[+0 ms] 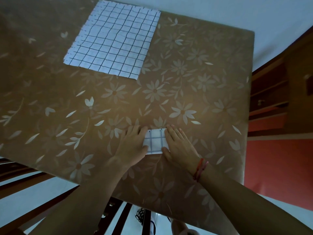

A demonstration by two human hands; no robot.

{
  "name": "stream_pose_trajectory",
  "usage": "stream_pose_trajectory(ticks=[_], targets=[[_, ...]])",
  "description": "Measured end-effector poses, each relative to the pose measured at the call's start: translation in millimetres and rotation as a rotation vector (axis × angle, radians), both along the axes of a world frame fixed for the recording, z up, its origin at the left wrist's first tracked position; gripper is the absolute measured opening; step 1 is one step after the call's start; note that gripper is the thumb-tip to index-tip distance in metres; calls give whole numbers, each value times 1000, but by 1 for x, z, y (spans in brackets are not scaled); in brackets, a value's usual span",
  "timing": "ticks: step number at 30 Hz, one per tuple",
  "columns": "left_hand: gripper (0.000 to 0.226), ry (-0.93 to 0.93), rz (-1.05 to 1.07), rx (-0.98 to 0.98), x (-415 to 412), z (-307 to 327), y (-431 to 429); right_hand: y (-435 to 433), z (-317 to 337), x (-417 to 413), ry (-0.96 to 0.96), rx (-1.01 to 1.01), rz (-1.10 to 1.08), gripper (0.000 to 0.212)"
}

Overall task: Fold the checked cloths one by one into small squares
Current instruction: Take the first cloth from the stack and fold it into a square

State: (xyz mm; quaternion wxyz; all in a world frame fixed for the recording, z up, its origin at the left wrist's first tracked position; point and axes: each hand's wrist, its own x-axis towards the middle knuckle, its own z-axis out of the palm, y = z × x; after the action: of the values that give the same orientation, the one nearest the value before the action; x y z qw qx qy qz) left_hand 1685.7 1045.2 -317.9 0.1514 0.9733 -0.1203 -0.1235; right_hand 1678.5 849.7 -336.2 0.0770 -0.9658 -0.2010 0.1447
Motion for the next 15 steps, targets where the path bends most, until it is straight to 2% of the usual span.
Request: stream_pose_trajectory(ticks=[3, 8, 11, 15], targets=[[48, 4, 60, -10, 8, 5, -6, 2, 10, 6, -4, 120, -43, 65], [15, 53, 151, -136, 7, 17, -13, -5, 20, 12, 57, 312, -158, 61], [8, 116, 217, -264, 2, 29, -15, -9, 31, 14, 148, 422, -268, 61], [9, 119, 289, -360, -5, 42, -17, -16, 47, 16, 271, 511, -460, 44]])
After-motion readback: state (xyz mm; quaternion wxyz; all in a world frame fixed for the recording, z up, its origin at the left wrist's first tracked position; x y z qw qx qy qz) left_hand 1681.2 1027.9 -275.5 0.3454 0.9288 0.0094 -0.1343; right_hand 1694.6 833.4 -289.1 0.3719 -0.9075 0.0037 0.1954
